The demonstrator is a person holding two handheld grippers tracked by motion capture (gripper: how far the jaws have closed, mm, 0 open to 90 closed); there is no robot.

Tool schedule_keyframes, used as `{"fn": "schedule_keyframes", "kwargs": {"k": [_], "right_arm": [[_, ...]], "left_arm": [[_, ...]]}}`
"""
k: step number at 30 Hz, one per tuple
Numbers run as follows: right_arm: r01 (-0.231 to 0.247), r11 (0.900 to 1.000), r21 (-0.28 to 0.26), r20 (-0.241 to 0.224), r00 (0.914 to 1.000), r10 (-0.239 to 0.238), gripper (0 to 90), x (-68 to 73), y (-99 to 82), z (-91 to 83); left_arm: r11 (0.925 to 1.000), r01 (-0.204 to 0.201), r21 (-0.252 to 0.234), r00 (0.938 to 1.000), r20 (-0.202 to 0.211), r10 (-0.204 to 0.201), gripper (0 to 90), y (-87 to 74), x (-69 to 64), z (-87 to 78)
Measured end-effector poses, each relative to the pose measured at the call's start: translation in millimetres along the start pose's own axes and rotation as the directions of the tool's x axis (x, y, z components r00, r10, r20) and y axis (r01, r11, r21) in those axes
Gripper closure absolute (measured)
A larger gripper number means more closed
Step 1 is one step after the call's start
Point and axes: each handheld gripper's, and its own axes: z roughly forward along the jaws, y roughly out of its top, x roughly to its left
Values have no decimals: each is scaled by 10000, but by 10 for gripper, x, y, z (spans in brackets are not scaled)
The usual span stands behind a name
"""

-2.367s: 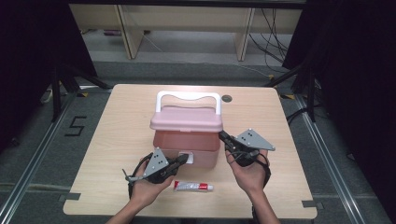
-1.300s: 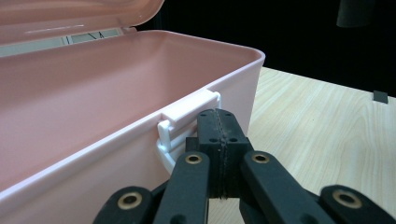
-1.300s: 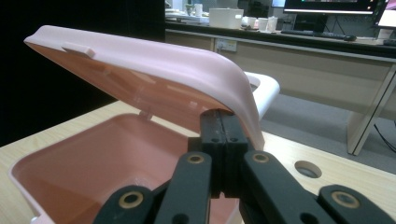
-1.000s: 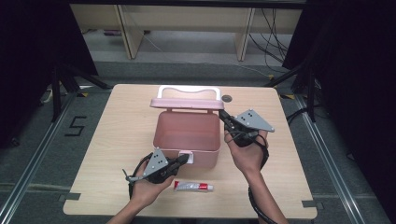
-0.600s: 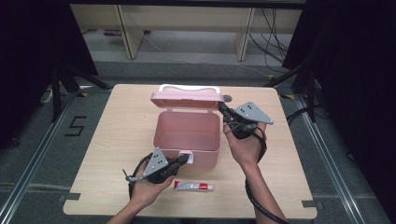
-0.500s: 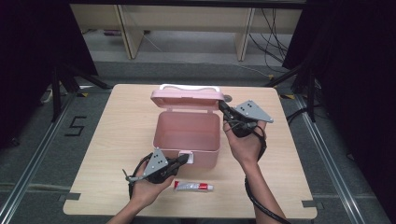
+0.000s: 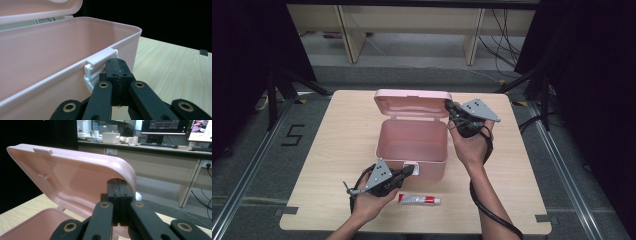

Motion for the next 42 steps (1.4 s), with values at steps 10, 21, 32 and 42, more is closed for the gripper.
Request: {"fn": "schedule_keyframes", "kwargs": {"k": [10, 21, 32, 42], "right_arm": [[98, 9999, 29, 337, 9994, -99, 900, -42, 31, 110], [2, 10000, -92, 612, 9981, 4, 900, -76, 72, 247], [-66, 10000, -49, 862, 9962, 70, 900, -133, 80, 373], [-188, 9998, 4, 1098, 9938, 186, 900, -161, 39, 460]], "left_arm": [[10000, 19, -6, 10000, -9, -19, 900, -2, -1, 0], [10000, 43, -3, 10000, 5, -43, 900, -2, 3, -1], [10000, 49, -33, 10000, 5, -49, 900, -3, 3, 2], [10000, 40, 15, 10000, 23, -40, 900, 1, 4, 0]]}}
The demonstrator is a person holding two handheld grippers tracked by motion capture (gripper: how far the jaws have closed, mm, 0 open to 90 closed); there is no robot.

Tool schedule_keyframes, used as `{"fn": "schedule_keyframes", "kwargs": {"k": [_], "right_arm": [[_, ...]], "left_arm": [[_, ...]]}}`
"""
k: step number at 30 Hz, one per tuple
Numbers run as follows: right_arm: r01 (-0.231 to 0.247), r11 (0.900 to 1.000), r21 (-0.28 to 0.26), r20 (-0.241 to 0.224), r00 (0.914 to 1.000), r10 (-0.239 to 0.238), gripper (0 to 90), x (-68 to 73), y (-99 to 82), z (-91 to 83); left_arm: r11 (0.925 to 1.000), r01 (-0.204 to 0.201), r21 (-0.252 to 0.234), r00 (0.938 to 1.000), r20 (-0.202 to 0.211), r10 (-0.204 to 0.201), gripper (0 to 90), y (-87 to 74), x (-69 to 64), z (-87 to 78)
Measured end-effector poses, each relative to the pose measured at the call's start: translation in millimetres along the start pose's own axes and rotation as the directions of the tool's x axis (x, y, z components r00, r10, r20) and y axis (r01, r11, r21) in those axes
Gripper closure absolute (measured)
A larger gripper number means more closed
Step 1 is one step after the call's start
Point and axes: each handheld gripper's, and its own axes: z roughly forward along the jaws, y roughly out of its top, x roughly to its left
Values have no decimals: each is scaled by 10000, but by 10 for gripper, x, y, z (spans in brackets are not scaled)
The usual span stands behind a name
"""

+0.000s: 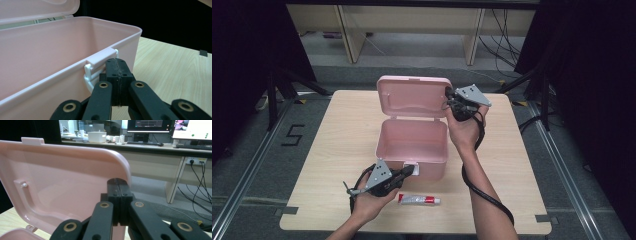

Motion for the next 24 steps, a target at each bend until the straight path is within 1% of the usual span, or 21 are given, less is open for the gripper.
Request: {"fn": "schedule_keyframes", "kwargs": {"k": [1, 5, 6, 8, 9, 10, 11, 12, 13, 14, 15, 16, 17, 18, 20, 21, 23, 24], "right_arm": [[-77, 10000, 39, -33, 10000, 77, 900, 2, -6, 12], [-124, 9998, 125, 24, 9999, 124, 900, -7, -26, 44], [-61, 9999, 108, 53, 10000, 61, 900, -14, -32, 55], [-224, 9996, 197, 64, 9997, 222, 900, -10, -47, 71], [-118, 9997, 200, 88, 9999, 116, 900, -22, -55, 84], [-265, 9993, 281, 54, 9996, 263, 900, -16, -67, 98], [-192, 9994, 277, 74, 9998, 190, 900, -25, -76, 109], [-392, 9985, 388, 131, 9992, 388, 900, -16, -81, 107], [-262, 9989, 380, 21, 9997, 262, 900, -29, -89, 123], [-274, 9986, 460, 127, 9996, 268, 900, -29, -95, 122], [-334, 9985, 424, 38, 9994, 332, 900, -30, -105, 136], [-254, 9985, 488, 126, 9996, 248, 900, -34, -110, 138], [-287, 9982, 521, 94, 9996, 282, 900, -35, -119, 150], [-164, 9985, 529, 173, 9997, 155, 900, -45, -124, 153], [-324, 9977, 601, 95, 9994, 319, 900, -38, -140, 171], [-282, 9973, 683, 140, 9995, 273, 900, -43, -146, 172], [-418, 9964, 731, 151, 9991, 408, 900, -41, -168, 189], [-289, 9969, 737, 176, 9995, 277, 900, -50, -174, 196]], "left_arm": [[10000, 4, -7, 10000, 2, -4, 900, -1, 0, 0], [10000, 2, -13, 10000, -4, -2, 900, -2, -1, 0], [10000, 1, -13, 10000, -1, -1, 900, -2, -1, 0], [10000, 0, -21, 10000, -11, 0, 900, -2, -2, 1], [10000, -8, -8, 10000, -20, 7, 900, -2, -4, 0], [10000, -8, -5, 10000, -17, 8, 900, -2, -4, -1], [10000, -9, -4, 10000, -15, 9, 900, -2, -4, -1], [10000, -4, -2, 10000, -15, 4, 900, -1, -4, 0], [10000, 0, -5, 10000, -16, 0, 900, -1, -4, 0], [10000, -2, -1, 10000, -14, 2, 900, -1, -4, 0], [10000, -5, 0, 10000, -16, 5, 900, -1, -3, 0], [10000, -6, -3, 10000, -13, 6, 900, -1, -3, 0], [10000, -6, -2, 10000, -13, 6, 900, -1, -2, 0], [10000, -5, 1, 10000, -15, 5, 900, -1, -3, 0], [10000, -12, 1, 10000, -14, 12, 900, 0, -3, 0], [10000, -2, -2, 10000, -13, 2, 900, -1, -2, 0], [10000, -11, 2, 10000, -14, 11, 900, -1, -4, 0], [10000, -9, 0, 10000, -14, 9, 900, -1, -3, 0]]}}
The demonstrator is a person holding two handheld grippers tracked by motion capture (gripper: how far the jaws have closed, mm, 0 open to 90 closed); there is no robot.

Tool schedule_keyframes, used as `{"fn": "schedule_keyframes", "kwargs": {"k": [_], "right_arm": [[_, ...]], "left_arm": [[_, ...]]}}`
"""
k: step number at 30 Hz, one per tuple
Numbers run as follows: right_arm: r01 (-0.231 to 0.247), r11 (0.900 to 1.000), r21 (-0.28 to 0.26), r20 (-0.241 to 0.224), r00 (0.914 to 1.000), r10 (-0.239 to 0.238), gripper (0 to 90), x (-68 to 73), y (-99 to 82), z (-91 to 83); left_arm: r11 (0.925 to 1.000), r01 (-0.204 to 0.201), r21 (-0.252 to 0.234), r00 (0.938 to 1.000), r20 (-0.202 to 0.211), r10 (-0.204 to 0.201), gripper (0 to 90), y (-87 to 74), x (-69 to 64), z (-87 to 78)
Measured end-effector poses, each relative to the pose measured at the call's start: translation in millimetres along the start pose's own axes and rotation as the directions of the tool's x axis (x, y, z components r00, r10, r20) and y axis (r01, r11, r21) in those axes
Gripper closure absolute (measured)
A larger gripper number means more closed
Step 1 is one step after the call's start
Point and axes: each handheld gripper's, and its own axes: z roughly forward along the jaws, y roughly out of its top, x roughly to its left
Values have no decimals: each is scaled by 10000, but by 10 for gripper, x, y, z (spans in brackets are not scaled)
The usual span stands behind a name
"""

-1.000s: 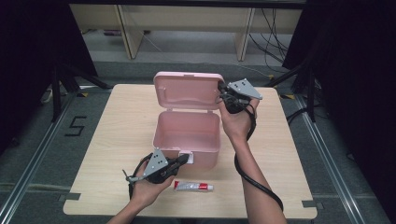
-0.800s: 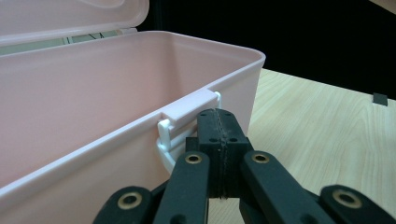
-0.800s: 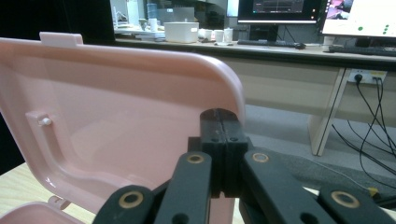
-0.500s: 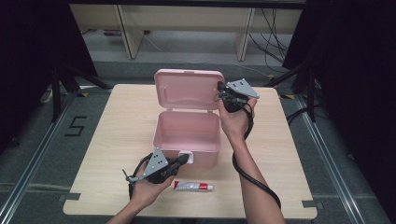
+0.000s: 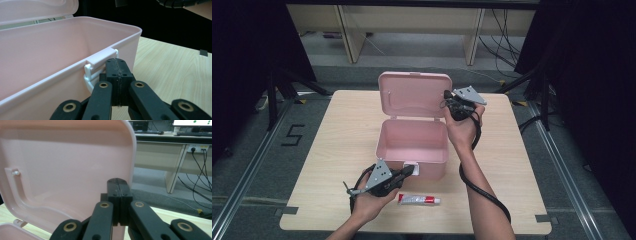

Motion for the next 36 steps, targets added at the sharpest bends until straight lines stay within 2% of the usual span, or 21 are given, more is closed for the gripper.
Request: {"fn": "schedule_keyframes", "kwargs": {"k": [3, 4, 7, 9, 10, 13, 14, 15, 17, 20, 23, 25, 26, 35, 36], "right_arm": [[-175, 9996, 209, 16, 9998, 175, 900, 10, -29, 12], [40, 9999, 156, -69, 10000, -39, 900, -8, -42, 29], [-205, 9990, 387, -77, 9998, 208, 900, -4, -79, 45], [13, 9990, 446, -12, 10000, -12, 900, -27, -100, 64], [-119, 9986, 509, -51, 9999, 122, 900, -20, -112, 74], [-62, 9973, 730, -54, 10000, 66, 900, -24, -146, 99], [-226, 9963, 833, -34, 9997, 230, 900, -22, -165, 106], [-89, 9962, 863, -12, 10000, 91, 900, -34, -172, 110], [-320, 9943, 1018, -17, 9995, 324, 900, -19, -203, 117], [-122, 9934, 1143, 25, 9999, 120, 900, -36, -238, 137], [-247, 9917, 1261, 7, 9997, 248, 900, -27, -269, 153], [-38, 9914, 1306, -89, 9999, 50, 900, -42, -280, 176], [-231, 9893, 1440, -22, 9997, 236, 900, -35, -282, 170], [-91, 9826, 1856, -30, 9999, 98, 900, -50, -359, 221], [-271, 9818, 1877, -65, 9996, 288, 900, -43, -369, 227]], "left_arm": [[10000, 3, -2, 10000, -2, -3, 900, 0, 0, 0], [10000, 8, 2, 10000, -3, -8, 900, 0, 0, 0], [10000, 5, 2, 10000, 0, -5, 900, 0, 1, 0], [10000, 12, 0, 10000, 2, -12, 900, 1, 1, 0], [10000, 5, 4, 10000, -1, -5, 900, 0, 0, 0], [10000, 12, 9, 10000, 10, -12, 900, 1, 2, -1], [10000, 15, 8, 10000, 9, -15, 900, 1, 2, -1], [10000, 14, 9, 10000, 11, -14, 900, 1, 2, -1], [10000, 12, 8, 10000, 14, -12, 900, 1, 3, -1], [10000, 23, 3, 10000, 16, -23, 900, 0, 2, -1], [10000, 18, -1, 10000, 11, -18, 900, 0, 1, 0], [10000, 25, 0, 10000, 13, -25, 900, 0, 2, 0], [10000, -78, -52, 9999, -102, 78, 900, 3, 11, 1], [10000, 28, 0, 10000, 10, -28, 900, 0, 2, 0], [10000, 23, -1, 10000, 7, -23, 900, 0, 1, 0]]}}
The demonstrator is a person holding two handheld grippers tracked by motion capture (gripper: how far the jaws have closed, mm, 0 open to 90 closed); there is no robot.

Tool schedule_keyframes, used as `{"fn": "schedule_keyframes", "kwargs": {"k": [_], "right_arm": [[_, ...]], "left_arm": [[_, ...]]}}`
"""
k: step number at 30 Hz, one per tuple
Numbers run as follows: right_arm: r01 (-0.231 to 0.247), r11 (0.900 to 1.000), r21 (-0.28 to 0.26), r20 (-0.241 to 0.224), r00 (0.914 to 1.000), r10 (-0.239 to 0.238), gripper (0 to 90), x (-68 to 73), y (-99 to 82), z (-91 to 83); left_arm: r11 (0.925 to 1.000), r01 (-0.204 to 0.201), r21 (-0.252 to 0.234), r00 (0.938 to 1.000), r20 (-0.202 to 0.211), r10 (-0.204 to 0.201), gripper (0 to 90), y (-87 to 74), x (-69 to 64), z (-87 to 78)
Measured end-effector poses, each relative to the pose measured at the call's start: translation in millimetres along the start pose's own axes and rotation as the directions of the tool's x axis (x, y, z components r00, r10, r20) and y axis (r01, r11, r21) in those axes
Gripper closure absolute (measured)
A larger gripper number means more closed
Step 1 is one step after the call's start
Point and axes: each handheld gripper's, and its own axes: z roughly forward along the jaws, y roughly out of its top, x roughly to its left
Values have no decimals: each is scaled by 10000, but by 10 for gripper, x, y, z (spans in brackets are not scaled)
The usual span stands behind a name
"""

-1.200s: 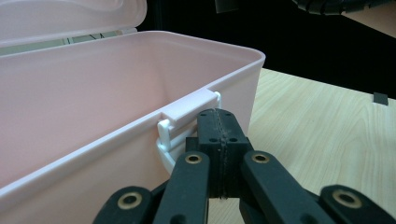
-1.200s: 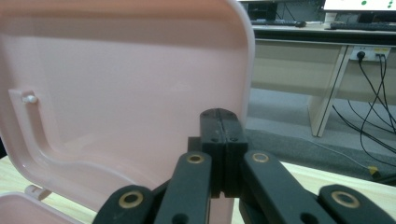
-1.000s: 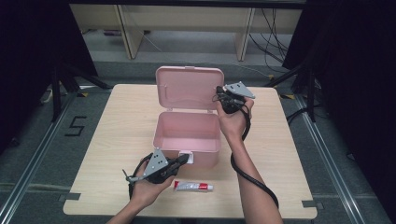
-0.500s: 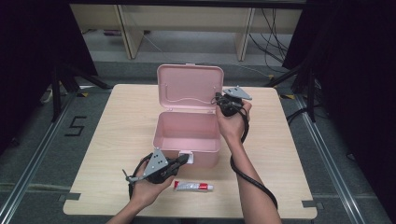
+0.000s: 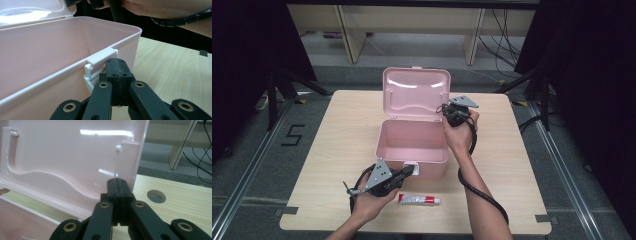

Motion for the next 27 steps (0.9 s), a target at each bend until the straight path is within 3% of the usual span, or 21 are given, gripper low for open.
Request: {"fn": "schedule_keyframes", "kwargs": {"k": [2, 4, 5, 6, 7, 9, 10, 11, 16, 20, 26, 27], "right_arm": [[-97, 9999, 139, 5, 10000, 97, 900, 4, -4, 8], [107, 9998, 151, 63, 9999, -108, 900, -10, -9, 23], [-83, 9997, 225, 29, 10000, 83, 900, 0, -10, 19], [207, 9996, 201, 2, 9998, -208, 900, -19, -10, 30], [-64, 9995, 310, 28, 10000, 63, 900, -6, -16, 28], [-73, 9994, 333, 0, 10000, 73, 900, -14, -22, 35], [225, 9991, 359, 150, 9996, -231, 900, -30, -24, 36], [-131, 9990, 431, 106, 9999, 127, 900, -6, -34, 35], [64, 9986, 527, 0, 10000, -64, 900, -48, -57, 45], [-231, 9987, 445, -37, 9997, 233, 900, -36, -56, 17], [134, 9992, 376, -201, 9997, -126, 869, -44, -37, -39], [-116, 9991, 416, -215, 9997, 125, 850, -26, -36, -64]], "left_arm": [[10000, 8, -5, 10000, -7, -8, 900, -1, -1, 0], [10000, 8, -7, 10000, -13, -8, 900, -2, -4, 0], [10000, 8, -8, 10000, -14, -8, 900, -2, -4, 0], [10000, 10, -7, 10000, -7, -10, 900, -1, -2, 0], [10000, 9, -1, 10000, -5, -9, 900, 0, -2, 0], [10000, 15, -9, 10000, -8, -15, 900, -2, -2, 0], [10000, 20, -11, 10000, -14, -20, 900, -3, -4, 0], [10000, 16, -4, 10000, -11, -16, 900, -2, -5, 0], [10000, 31, -12, 10000, -9, -31, 900, -3, -7, 3], [10000, 2, -36, 10000, -22, -2, 900, -6, -16, 7], [10000, -10, 33, 10000, -15, 10, 900, -5, -10, 3], [10000, 4, 18, 10000, -4, -4, 900, -4, -11, 4]]}}
